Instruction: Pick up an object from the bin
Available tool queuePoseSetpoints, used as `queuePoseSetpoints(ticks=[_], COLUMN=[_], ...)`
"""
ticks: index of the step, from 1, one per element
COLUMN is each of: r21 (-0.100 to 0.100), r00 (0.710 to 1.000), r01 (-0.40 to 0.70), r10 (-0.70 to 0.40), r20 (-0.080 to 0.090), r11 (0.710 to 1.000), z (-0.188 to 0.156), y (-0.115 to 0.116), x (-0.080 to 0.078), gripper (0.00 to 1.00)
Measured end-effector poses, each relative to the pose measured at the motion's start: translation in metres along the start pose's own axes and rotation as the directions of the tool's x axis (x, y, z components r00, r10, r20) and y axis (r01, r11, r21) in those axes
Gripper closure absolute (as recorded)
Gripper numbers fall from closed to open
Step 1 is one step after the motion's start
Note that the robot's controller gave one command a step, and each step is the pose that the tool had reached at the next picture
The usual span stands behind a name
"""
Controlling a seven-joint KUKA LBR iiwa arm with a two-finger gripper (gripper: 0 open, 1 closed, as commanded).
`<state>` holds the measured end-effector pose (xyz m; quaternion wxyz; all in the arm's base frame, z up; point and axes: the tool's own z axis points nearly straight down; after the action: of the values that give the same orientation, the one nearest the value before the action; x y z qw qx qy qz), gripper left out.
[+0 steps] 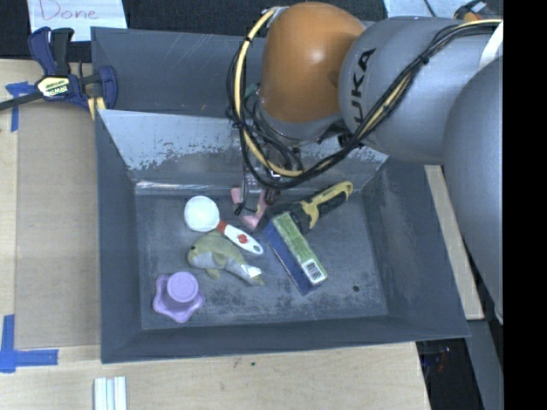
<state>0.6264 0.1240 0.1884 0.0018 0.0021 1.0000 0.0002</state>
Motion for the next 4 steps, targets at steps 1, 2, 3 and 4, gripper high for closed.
queuePoseSetpoints(ticks=[1, 2, 3, 4], r21=[0.000, -0.001, 0.000, 0.000], r00=[1.000, 0.992, 0.983, 0.997], r01=[0.000, -0.128, 0.185, 0.077], r10=[0.000, 0.128, -0.185, -0.077], r20=[0.000, 0.003, 0.001, 0.004], r11=[1.000, 0.992, 0.983, 0.997], z=[0.000, 0.049, 0.055, 0.069], y=[0.000, -0.001, -0.029, -0.023], x=[0.000, 0.004, 0.033, 0.026], gripper=[0.00, 0.00, 0.00, 0.00])
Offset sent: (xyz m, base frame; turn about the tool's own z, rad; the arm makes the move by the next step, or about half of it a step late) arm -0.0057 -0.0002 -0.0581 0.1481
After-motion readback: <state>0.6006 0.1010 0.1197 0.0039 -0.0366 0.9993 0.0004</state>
